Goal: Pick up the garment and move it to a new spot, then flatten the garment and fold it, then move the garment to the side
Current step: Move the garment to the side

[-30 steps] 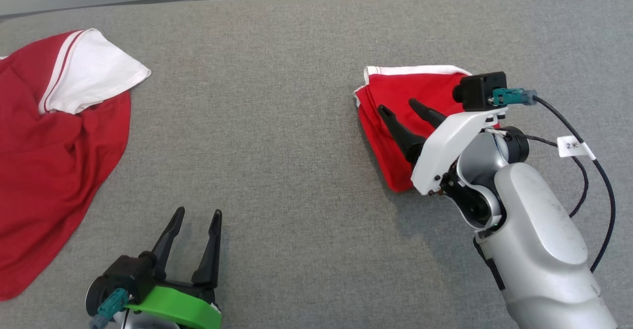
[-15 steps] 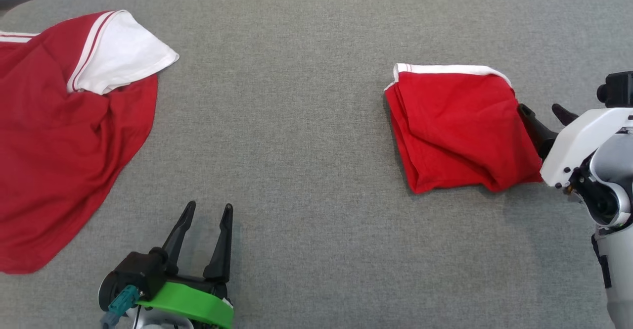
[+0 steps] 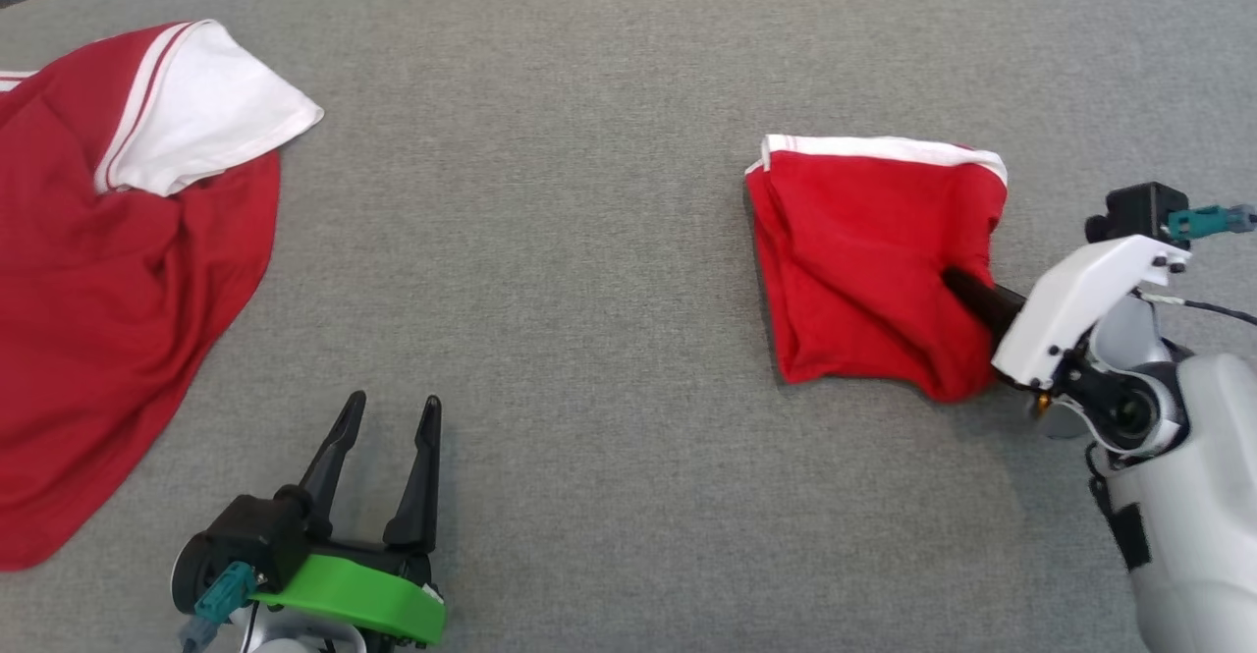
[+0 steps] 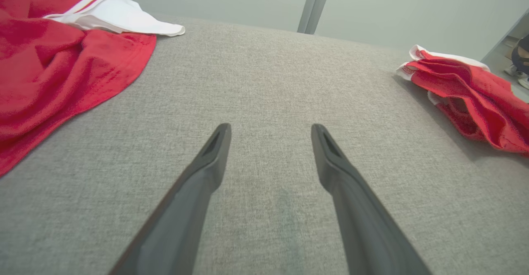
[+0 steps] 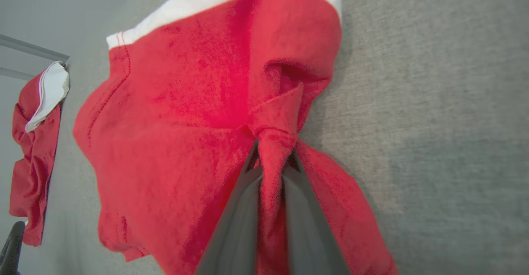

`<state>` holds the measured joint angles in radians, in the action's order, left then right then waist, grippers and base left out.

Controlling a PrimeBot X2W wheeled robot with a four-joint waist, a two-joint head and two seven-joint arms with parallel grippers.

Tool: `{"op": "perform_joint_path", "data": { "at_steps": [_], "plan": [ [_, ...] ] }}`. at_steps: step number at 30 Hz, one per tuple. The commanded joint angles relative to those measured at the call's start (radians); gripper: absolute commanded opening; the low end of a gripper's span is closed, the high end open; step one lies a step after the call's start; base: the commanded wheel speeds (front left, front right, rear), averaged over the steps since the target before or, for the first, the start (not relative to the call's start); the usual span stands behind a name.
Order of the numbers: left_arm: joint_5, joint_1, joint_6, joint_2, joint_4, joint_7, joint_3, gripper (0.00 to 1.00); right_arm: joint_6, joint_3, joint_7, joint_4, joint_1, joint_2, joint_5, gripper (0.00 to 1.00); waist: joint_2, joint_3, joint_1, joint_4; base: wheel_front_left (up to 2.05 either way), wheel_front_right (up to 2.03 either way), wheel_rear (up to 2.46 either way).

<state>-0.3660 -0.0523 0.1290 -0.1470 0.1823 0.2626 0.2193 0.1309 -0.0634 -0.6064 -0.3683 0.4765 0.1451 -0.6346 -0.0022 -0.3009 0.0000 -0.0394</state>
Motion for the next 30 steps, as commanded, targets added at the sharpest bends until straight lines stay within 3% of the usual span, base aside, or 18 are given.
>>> {"op": "perform_joint_path", "data": {
  "at_steps": [1,12,23,30],
  "plan": [
    [0.012,-0.005,0.003,-0.016,-0.004,0.003,-0.003,1.00,0.000,-0.022,-0.027,-0.011,-0.038,0.045,-0.025,0.00,0.0022,-0.003,0.0000,0.052,0.00,0.00,0.00],
    [0.010,-0.026,0.003,-0.065,-0.014,0.003,-0.001,1.00,-0.001,-0.129,-0.041,-0.039,-0.103,0.176,0.007,0.00,0.0022,-0.029,0.0000,0.160,0.00,0.00,0.00],
    [0.002,-0.091,0.003,-0.076,-0.020,-0.009,0.034,1.00,-0.001,0.037,0.098,-0.018,0.030,0.339,0.204,0.00,0.0022,-0.088,0.0000,0.189,0.00,0.00,0.00],
    [0.001,-0.135,0.003,-0.053,-0.009,-0.005,0.065,1.00,-0.001,0.086,0.098,-0.055,0.129,0.424,0.255,0.00,0.0022,-0.132,0.0000,0.168,0.00,0.00,0.00]
  ]
}}
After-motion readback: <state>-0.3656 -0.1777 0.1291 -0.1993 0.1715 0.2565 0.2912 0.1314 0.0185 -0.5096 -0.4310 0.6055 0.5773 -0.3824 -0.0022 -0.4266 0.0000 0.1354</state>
